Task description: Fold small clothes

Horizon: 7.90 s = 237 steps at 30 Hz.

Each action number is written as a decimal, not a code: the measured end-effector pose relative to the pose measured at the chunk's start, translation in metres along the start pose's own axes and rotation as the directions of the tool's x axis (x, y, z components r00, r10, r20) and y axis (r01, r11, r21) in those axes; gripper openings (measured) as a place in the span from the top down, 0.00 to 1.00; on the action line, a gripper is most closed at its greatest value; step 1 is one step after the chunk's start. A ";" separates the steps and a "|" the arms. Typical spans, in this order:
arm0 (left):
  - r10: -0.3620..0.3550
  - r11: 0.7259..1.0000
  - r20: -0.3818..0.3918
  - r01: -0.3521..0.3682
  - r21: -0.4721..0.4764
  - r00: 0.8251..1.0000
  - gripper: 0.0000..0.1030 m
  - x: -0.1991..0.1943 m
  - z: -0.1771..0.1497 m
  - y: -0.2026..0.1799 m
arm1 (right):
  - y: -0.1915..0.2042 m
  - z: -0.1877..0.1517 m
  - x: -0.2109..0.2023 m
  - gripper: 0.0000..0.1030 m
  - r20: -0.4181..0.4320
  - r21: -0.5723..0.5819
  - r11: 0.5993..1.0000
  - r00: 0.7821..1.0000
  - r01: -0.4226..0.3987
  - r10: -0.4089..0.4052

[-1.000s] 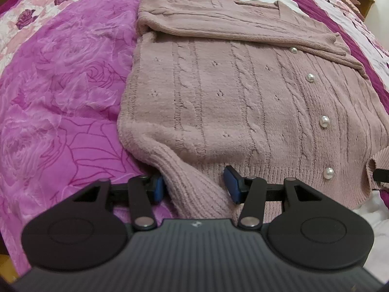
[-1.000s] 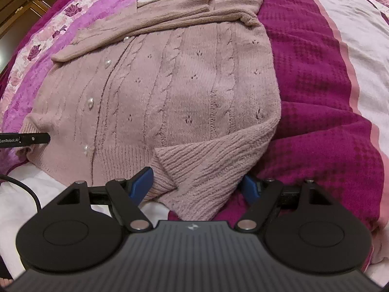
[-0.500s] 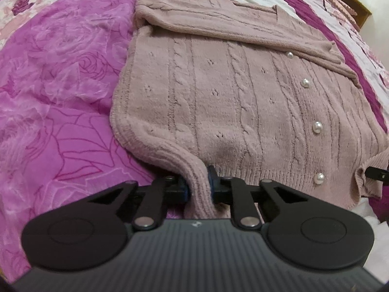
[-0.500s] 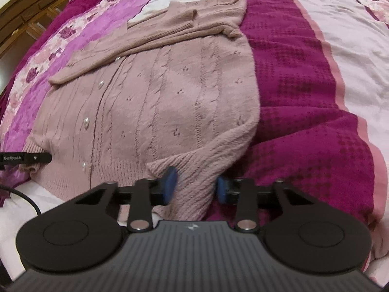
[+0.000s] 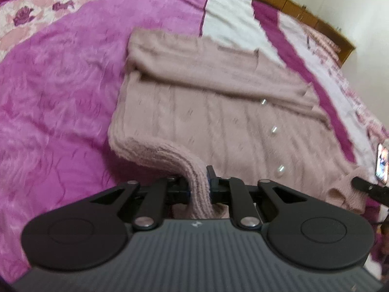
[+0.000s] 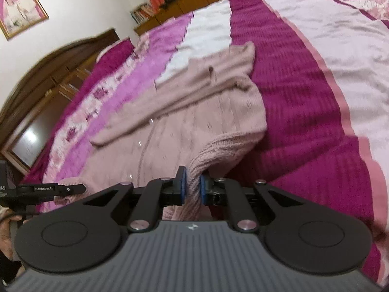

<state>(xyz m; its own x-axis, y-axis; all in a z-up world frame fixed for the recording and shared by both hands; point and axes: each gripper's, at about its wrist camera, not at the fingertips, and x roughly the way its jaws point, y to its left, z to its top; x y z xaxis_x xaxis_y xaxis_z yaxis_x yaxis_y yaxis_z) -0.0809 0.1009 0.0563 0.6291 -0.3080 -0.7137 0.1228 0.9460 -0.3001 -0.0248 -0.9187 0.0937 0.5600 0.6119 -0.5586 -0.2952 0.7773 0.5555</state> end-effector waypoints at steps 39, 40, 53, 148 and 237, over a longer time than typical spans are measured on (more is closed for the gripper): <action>0.145 0.963 0.281 -0.071 -0.259 0.949 0.88 0.077 0.169 0.038 | -0.004 0.196 0.153 0.90 0.351 0.079 0.995 0.933 0.055 -0.079; 0.149 0.964 0.282 -0.076 -0.254 0.948 0.88 0.081 0.174 0.038 | -0.006 0.200 0.158 0.90 0.350 0.084 0.995 0.933 0.057 -0.083; 0.185 0.948 0.223 -0.113 -0.298 0.957 0.88 0.130 0.203 0.050 | -0.045 0.225 0.225 0.90 0.298 0.172 0.979 0.941 0.110 -0.158; 0.322 0.941 0.120 -0.332 0.070 0.939 0.51 0.177 0.169 0.023 | -0.011 0.237 0.309 0.42 -0.017 -0.236 0.907 0.931 0.350 -0.364; 0.331 0.943 -0.083 -0.327 0.054 0.940 0.50 0.122 0.097 -0.020 | -0.113 0.143 0.225 0.65 0.127 0.430 0.886 0.983 -0.174 0.132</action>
<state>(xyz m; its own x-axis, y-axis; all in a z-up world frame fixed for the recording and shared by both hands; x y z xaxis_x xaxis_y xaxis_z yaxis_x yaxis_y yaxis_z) 0.0677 0.0542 0.0363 0.5681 0.0147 -0.8228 -0.0484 0.9987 -0.0155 0.2457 -0.8900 -0.0068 0.6098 0.6856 -0.3977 -0.0260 0.5188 0.8545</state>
